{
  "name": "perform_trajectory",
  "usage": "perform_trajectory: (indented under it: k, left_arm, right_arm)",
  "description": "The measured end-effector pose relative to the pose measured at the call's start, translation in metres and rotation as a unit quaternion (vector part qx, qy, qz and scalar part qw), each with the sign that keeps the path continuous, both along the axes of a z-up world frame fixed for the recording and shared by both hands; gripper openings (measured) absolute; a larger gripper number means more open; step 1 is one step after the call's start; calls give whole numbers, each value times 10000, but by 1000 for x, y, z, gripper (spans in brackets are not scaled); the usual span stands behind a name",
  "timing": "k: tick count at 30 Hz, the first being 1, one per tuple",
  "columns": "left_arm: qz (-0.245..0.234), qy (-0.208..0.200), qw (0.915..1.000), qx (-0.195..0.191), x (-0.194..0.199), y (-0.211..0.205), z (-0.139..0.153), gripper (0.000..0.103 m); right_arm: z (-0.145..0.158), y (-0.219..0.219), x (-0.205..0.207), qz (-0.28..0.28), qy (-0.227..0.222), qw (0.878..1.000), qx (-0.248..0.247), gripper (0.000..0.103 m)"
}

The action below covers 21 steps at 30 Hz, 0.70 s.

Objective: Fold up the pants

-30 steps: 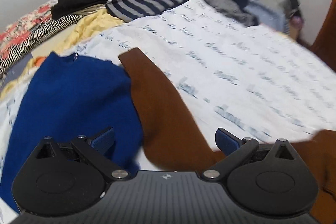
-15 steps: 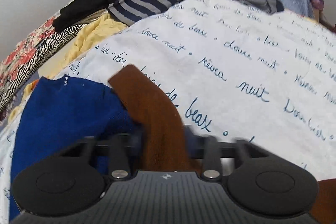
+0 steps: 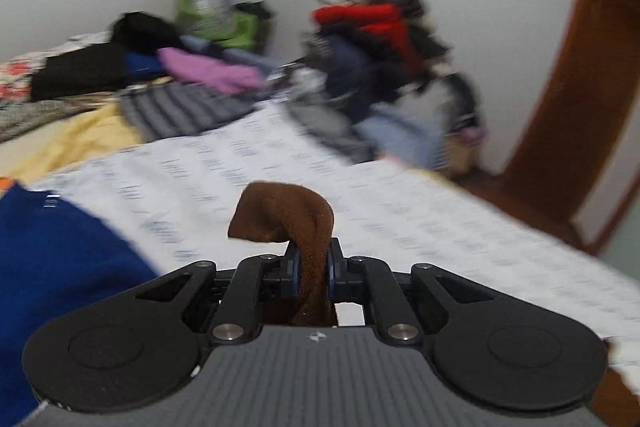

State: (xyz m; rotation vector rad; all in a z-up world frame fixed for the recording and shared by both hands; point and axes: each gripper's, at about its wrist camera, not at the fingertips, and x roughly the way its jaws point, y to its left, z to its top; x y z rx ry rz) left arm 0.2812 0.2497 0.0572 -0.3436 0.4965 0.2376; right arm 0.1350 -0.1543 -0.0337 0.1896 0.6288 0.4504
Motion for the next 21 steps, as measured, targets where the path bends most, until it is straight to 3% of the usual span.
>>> perform_trajectory:
  k: [4,8,15,17,18,19,21]
  left_arm:
    - [-816,-327,9961,15,-7,-59,15,14]
    - [-1709,-444,9843,5,-16,-115,16,14]
    - [-2774,-380,9600,37,-17,-177,-27,15]
    - [-3035,-30,9528,-53,-4,-186,-49,19]
    - [-3081,199,9511,-78,1,-191,-61,29]
    - [-3078,447,9504,-39,7,-194,-72,39]
    - [-2894,690,9546,144,11,-192,-85,48]
  right_arm:
    - [3,-14,-1,-231,-21,9997,39,81]
    - [2,-32,-2,-505,20,9986,162,81]
    - [-8,-58,0,-823,176,9944,631,81]
    - [-11,-62,1,-836,220,9935,744,81]
    - [-12,-63,1,-831,220,9934,757,81]
    - [-13,-63,1,-823,222,9935,753,81]
    - [-12,-62,1,-799,211,9940,717,81]
